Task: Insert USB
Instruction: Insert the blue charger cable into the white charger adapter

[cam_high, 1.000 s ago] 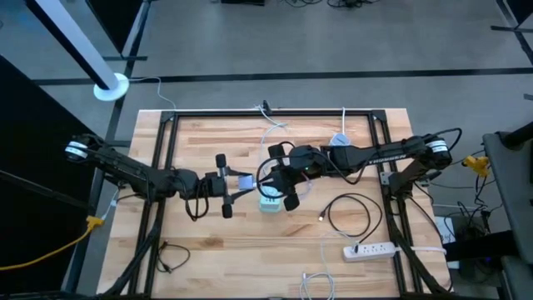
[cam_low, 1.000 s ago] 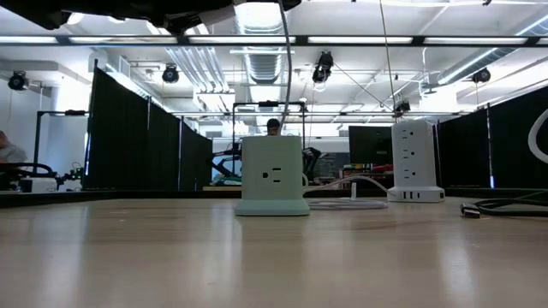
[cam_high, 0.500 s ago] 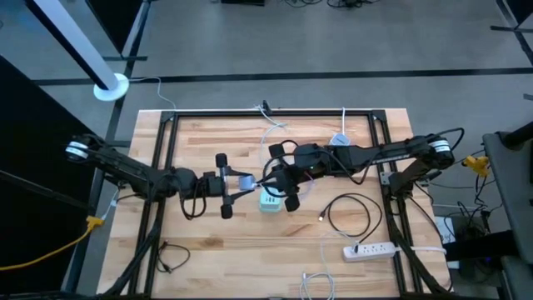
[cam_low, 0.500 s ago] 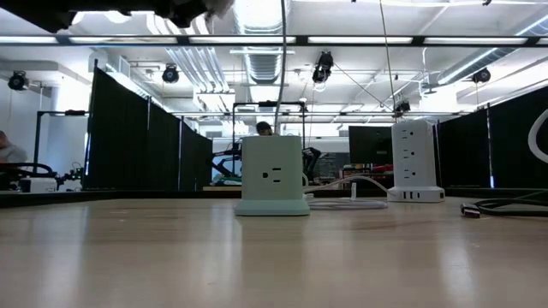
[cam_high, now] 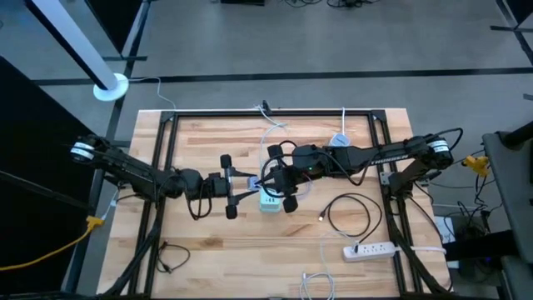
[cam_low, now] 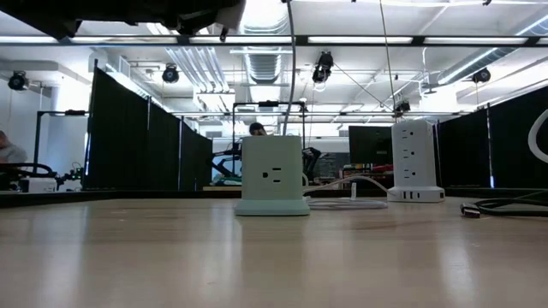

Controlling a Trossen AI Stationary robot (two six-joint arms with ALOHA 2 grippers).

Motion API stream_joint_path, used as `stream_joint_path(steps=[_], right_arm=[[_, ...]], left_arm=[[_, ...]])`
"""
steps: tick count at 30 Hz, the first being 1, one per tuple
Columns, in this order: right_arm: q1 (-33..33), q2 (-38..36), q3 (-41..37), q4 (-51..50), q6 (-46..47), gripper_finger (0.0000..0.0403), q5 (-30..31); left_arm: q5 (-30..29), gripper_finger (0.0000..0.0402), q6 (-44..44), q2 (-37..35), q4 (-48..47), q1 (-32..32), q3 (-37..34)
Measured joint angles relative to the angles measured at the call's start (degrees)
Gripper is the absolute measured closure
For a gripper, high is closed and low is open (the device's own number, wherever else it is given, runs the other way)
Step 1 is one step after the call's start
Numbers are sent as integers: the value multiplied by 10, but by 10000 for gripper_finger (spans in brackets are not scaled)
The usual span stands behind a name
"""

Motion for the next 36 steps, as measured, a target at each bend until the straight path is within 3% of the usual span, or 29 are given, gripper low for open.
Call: stream_joint_path(steps=[9,16,23,29,36], right_arm=[[-1,6,-14,5,0,401,-1],[-2,-13,-16,-23,-16,396,-38],[-5,-33,-20,-109,-17,312,-31],[-20,-38,-21,-199,34,229,-35],[-24,-37,-50,-164,50,208,-37]], left_arm=[[0,208,0,5,-25,0,0],[11,208,-41,15,-28,1,0],[15,208,-70,73,108,0,6],[13,208,-64,98,130,-2,3],[10,208,-65,101,133,-2,1]])
